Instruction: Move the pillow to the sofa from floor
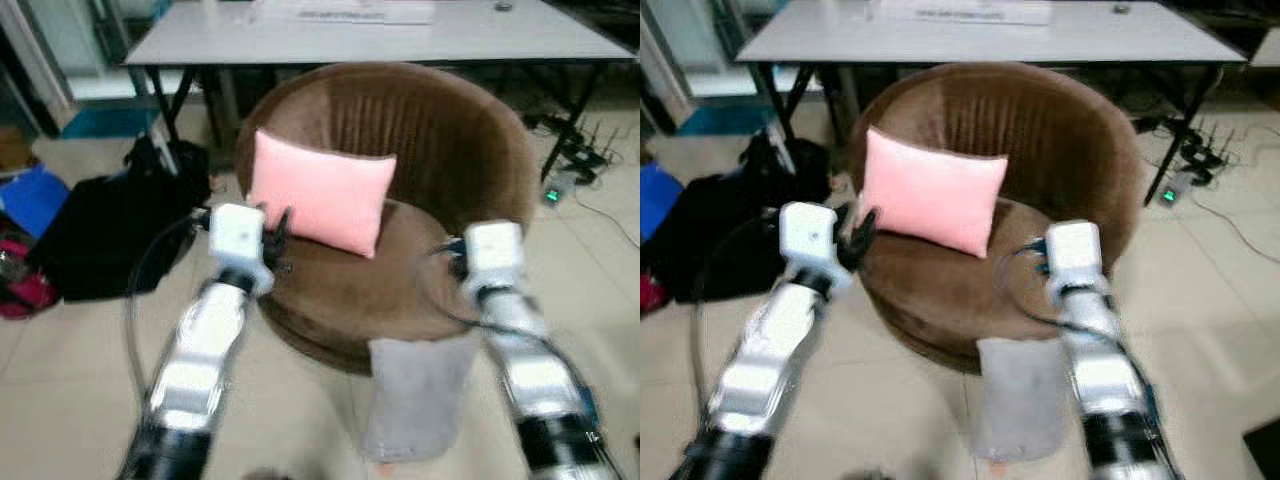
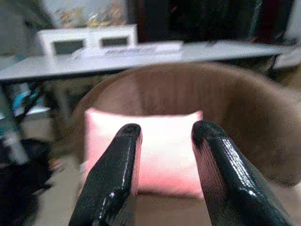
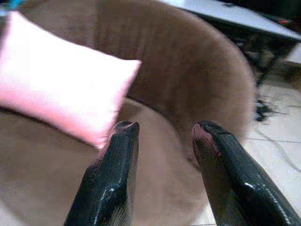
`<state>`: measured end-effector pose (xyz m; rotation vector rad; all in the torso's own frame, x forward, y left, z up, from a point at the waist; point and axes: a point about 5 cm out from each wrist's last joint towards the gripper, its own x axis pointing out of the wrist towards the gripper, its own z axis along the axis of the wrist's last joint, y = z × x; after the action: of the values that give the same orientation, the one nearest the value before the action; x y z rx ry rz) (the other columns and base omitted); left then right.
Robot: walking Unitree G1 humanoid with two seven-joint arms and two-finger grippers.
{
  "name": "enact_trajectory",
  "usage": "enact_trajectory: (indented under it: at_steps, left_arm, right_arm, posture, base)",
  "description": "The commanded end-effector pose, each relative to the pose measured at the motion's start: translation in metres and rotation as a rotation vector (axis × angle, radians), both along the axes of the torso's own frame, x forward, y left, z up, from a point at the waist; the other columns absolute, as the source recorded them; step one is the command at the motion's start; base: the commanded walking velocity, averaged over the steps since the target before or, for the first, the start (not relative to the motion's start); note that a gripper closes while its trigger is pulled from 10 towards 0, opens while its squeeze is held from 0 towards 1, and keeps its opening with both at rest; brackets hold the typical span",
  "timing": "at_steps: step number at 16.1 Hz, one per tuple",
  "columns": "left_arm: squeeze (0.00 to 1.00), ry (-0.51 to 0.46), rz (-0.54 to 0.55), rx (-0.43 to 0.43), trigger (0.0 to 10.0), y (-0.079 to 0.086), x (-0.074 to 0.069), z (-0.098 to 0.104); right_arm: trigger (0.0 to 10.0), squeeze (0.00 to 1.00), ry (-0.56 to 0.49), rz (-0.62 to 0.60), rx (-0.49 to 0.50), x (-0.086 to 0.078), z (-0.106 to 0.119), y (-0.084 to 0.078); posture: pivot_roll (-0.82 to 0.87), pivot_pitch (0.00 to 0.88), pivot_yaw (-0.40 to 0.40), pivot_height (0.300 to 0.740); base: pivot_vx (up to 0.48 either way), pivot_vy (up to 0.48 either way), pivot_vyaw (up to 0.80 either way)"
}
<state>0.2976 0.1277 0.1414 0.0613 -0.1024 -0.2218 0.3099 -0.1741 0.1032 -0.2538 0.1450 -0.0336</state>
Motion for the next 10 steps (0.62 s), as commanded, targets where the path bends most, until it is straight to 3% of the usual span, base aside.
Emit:
enact_trajectory:
  at_steps: [1,4,10]
  left_arm:
    - [0.00,-0.002,-0.008,0.004,10.0,-0.0059,-0.0007,0.0004]
    - [0.00,-0.003,-0.002,0.005,10.0,-0.0062,-0.0008,0.0004]
    - [0.00,0.000,0.006,-0.001,10.0,-0.0057,-0.0014,-0.0002]
  right_arm:
    - [10.0,0.00,-0.006,-0.006,-0.024,-0.0007,0.0011,-0.0073]
    - [10.0,0.00,-0.005,0.005,-0.025,-0.0012,0.0006,-0.0054]
    - [10.0,0.00,-0.001,-0.015,-0.007,-0.0018,-0.0003,-0.0081]
  posture:
    - [0.01,0.040,0.020,0.729]
    - [0.01,0.037,0.018,0.729]
    - [0.01,0.033,0.016,0.729]
  base:
    - [0.000,0.000,0.00]
    - [0.000,-0.440,0.77]
    - [0.000,-0.447,0.00]
